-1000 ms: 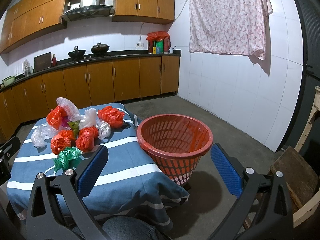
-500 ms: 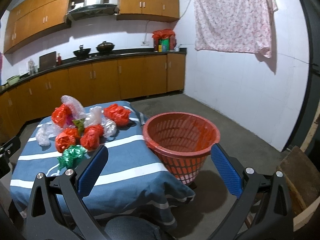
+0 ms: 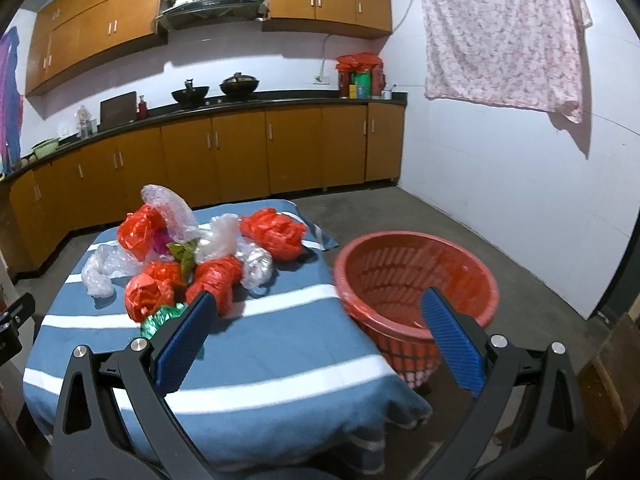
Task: Collect trash
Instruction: 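Grasp a clear plastic bag with the left tool while the right tool grasps a red bag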
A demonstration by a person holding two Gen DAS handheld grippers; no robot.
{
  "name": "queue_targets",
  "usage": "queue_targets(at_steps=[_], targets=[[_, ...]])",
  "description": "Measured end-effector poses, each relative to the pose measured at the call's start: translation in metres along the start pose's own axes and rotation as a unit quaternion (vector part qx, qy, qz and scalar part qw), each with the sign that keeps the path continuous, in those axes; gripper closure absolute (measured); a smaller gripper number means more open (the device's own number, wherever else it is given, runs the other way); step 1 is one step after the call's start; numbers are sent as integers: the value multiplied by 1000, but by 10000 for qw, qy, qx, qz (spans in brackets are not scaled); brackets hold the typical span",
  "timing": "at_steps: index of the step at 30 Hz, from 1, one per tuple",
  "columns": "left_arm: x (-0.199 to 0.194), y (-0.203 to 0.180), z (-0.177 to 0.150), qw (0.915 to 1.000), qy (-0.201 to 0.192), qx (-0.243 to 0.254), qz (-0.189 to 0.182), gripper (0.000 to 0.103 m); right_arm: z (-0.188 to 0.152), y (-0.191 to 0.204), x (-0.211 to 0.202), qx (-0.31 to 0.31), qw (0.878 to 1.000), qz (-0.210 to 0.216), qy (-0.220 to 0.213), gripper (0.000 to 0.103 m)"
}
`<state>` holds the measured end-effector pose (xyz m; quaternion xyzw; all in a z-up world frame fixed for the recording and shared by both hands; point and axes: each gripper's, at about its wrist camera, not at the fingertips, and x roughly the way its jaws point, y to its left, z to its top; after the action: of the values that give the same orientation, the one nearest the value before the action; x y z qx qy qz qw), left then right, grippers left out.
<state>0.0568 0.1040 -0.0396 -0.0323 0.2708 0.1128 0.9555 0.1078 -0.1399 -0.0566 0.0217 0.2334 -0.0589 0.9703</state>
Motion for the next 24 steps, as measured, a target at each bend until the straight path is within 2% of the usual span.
queue_targets(at_steps=[4, 6, 8, 11, 17, 24], targets=[[37, 17, 14, 9998, 99, -33, 194, 4, 6, 15, 33, 9, 9994, 220, 264, 3], [55, 25, 21, 9996, 122, -68, 231, 4, 8, 24, 49, -25, 9988, 324, 377, 10], [73, 30, 26, 9994, 177, -84, 281, 4, 10, 35, 67, -129, 9981, 389, 460, 21], [107, 40, 36, 9986, 343, -139, 366, 4, 10, 49, 89, -255, 9964, 516, 620, 28], [168, 52, 44, 9955, 790, -440, 274, 13, 10, 66, 128, -191, 9921, 779, 960, 29], [219, 48, 43, 9911, 1235, -434, 260, 20, 7, 79, 154, -305, 9892, 833, 1163, 29]])
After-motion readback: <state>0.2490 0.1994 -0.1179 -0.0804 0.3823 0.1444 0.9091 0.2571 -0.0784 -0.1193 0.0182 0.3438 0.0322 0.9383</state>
